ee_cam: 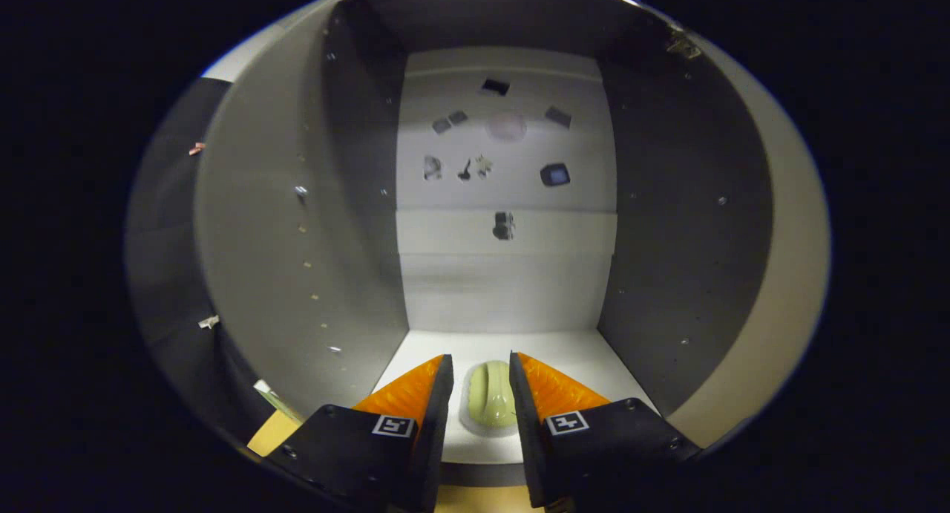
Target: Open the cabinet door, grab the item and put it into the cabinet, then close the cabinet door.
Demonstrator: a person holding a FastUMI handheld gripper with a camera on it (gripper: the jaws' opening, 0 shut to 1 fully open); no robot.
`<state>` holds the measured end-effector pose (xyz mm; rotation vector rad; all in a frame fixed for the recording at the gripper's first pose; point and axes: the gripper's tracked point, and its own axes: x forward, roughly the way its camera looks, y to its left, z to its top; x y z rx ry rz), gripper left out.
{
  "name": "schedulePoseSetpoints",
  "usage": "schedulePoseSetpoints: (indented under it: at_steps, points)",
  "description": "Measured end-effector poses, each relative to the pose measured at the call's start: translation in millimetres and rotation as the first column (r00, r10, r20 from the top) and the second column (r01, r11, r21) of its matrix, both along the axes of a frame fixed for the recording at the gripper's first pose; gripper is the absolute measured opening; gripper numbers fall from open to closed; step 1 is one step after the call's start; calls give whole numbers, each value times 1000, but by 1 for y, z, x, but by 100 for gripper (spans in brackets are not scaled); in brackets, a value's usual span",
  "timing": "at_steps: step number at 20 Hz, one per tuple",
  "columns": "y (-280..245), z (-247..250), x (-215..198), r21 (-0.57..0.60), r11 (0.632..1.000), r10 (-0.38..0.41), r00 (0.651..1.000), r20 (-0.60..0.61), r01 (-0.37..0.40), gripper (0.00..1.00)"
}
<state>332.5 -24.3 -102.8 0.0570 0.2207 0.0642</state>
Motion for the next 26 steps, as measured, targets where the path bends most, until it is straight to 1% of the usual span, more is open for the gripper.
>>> schedulePoseSetpoints:
  at_steps: [2,4,6,8,9,10,13,15,17,20,24,26]
  points:
    - [8,20,-35,10,1000,2,999,54,-2,50]
    - [14,36,-74,21,1000,-11,995,104,9,70]
    - [19,46,-113,26,999,-33,992,125,30,90]
    - [22,51,-153,26,998,-59,990,126,56,92]
    - [23,55,-171,29,997,-68,989,135,65,94]
    - [26,59,-185,37,997,-79,986,149,74,99]
    - [25,68,-226,60,995,-89,983,163,80,99]
    - [15,79,-245,62,994,-103,980,173,94,99]
    - [4,91,-261,66,994,-98,975,197,87,99]
    - [-29,99,-289,54,994,-100,975,198,91,99]
    - [-84,110,-342,30,997,-76,975,207,72,99]
    - [-111,114,-366,34,997,-78,975,208,73,99]
